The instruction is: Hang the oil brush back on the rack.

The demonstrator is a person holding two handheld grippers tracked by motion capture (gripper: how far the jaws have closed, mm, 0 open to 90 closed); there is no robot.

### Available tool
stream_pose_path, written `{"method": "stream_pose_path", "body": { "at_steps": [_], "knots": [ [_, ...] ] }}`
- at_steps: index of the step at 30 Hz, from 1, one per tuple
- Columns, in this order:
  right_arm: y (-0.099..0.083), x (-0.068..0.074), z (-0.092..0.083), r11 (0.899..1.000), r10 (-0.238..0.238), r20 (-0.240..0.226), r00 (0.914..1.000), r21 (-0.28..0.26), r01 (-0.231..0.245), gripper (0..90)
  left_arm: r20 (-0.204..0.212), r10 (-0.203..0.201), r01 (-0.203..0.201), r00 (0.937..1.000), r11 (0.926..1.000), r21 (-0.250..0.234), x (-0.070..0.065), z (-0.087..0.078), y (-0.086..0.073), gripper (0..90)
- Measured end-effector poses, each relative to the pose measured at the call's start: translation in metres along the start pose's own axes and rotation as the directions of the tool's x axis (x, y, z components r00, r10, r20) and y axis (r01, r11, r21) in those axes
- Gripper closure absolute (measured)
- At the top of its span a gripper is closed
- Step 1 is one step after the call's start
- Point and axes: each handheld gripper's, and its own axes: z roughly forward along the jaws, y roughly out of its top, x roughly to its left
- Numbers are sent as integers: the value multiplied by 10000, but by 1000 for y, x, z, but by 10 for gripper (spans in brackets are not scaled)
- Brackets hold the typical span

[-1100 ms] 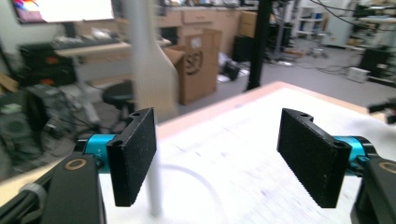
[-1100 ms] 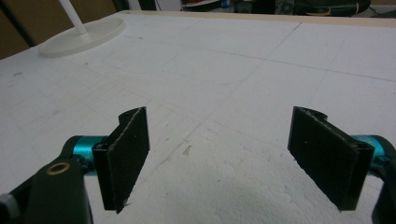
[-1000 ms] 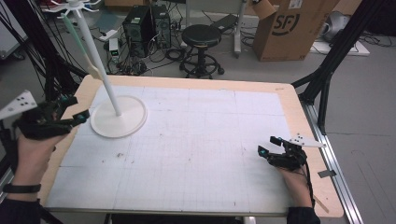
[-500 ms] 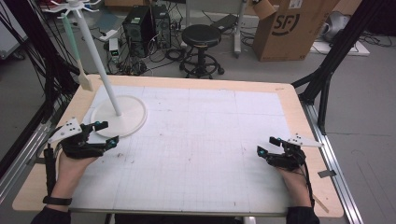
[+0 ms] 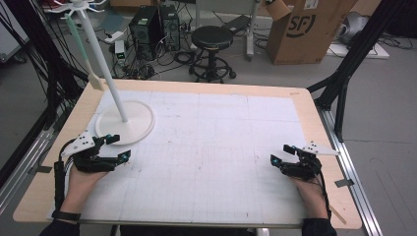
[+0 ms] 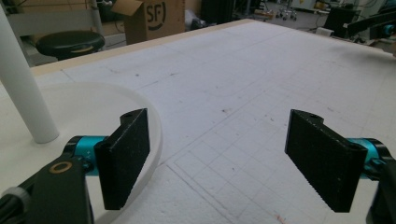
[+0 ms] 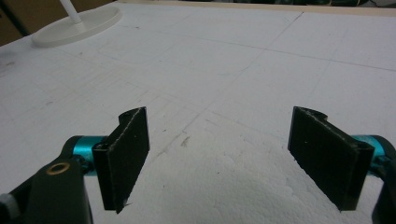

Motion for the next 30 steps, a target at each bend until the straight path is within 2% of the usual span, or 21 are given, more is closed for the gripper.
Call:
{"method": "stream_pose_path", "body": {
  "at_steps": [6,8,30],
  "knots": [
    [0,0,1,10000,69,-19,10000,63,-69,198,-11,49,-48,10000,9998,170,0,2,-3,227],
    [0,0,1,10000,-36,-12,10000,57,36,198,-17,64,-64,10000,9998,168,0,3,-3,227],
    [0,1,-2,10000,-22,18,10000,31,22,198,-12,122,-122,9999,9999,107,1,-1,-2,226]
  ]
}}
